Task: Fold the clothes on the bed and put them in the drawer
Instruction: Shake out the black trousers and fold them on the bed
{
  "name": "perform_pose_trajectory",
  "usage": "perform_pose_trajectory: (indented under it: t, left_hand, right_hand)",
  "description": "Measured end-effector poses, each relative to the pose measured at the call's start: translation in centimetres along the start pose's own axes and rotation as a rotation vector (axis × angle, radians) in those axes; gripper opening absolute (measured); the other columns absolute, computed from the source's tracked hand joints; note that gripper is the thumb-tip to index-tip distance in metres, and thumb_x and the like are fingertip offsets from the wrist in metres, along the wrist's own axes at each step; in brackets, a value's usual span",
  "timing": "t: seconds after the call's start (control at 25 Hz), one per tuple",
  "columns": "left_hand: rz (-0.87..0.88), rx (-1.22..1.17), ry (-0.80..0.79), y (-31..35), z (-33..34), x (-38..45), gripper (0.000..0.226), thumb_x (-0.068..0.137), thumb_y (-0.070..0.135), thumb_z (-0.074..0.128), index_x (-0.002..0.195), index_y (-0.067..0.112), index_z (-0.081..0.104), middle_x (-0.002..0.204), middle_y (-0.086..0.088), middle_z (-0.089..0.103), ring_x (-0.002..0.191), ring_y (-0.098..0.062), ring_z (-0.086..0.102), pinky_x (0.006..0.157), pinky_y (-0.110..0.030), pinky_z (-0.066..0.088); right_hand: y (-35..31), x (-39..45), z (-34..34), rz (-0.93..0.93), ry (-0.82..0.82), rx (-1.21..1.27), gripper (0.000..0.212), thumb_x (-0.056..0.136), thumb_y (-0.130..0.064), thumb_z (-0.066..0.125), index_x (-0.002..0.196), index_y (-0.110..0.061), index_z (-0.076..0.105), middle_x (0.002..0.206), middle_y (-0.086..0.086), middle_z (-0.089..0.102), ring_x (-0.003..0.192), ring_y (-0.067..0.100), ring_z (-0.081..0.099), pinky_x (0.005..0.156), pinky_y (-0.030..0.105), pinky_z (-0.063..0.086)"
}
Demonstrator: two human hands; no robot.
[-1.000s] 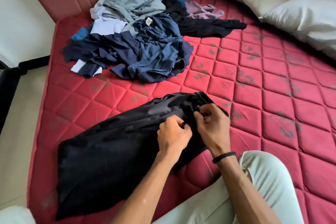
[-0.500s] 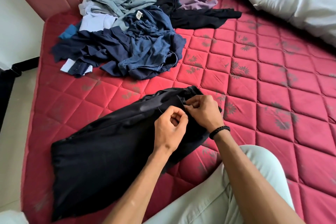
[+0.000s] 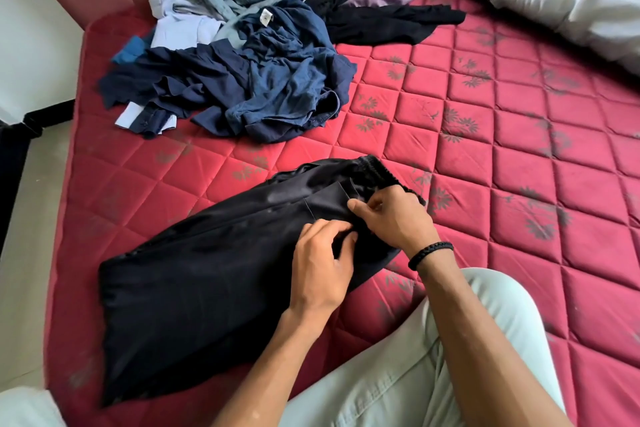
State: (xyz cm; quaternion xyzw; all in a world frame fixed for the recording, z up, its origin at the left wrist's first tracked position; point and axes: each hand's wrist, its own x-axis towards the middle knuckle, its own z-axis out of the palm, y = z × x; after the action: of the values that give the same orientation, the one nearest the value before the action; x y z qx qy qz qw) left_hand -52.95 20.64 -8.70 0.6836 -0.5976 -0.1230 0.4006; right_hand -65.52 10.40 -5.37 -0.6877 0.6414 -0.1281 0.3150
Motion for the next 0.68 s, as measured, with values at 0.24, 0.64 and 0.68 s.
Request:
perform_pose_trajectory:
  t: [0.24,0.64,0.68]
  left_hand:
    - [0.012,-0.240,-0.031,1.2,-1.2,1.0,0.010,0.099,0.020,0.067,0.098,0.017,0.077,0.093,0.009,0.075,0.091,-0.007,0.070,0.084,-0.033,0.055]
    - [0.057,0.508,-0.234,-2.4,3.6,1.0,0.069,0.102,0.058,0.027,0.161,0.023,0.029,0.171,-0.003,0.018,0.159,-0.025,0.009,0.126,-0.056,0.012]
    - [0.054,0.526,-0.238,-2.3,3.7,1.0,0.071,0.102,0.061,0.025,0.162,0.023,0.025,0.172,-0.003,0.014,0.159,-0.024,0.006,0.126,-0.057,0.010]
  right_hand:
    - [0.1,0.3,-1.0,-0.046,-0.001,0.162,0.024,0.074,-0.038,0.087,0.071,-0.025,0.066,0.063,-0.011,0.066,0.070,0.012,0.067,0.074,0.034,0.057]
    - [0.6,0.3,0.1,-0.035,0.338,-0.033,0.030,0.072,-0.035,0.078,0.099,-0.024,0.069,0.102,0.005,0.070,0.103,0.034,0.063,0.083,0.042,0.054]
    - [0.8,0.4,-0.4,-0.013,0.413,-0.063,0.039,0.074,-0.039,0.078,0.108,-0.024,0.067,0.111,0.008,0.065,0.109,0.037,0.058,0.087,0.045,0.051]
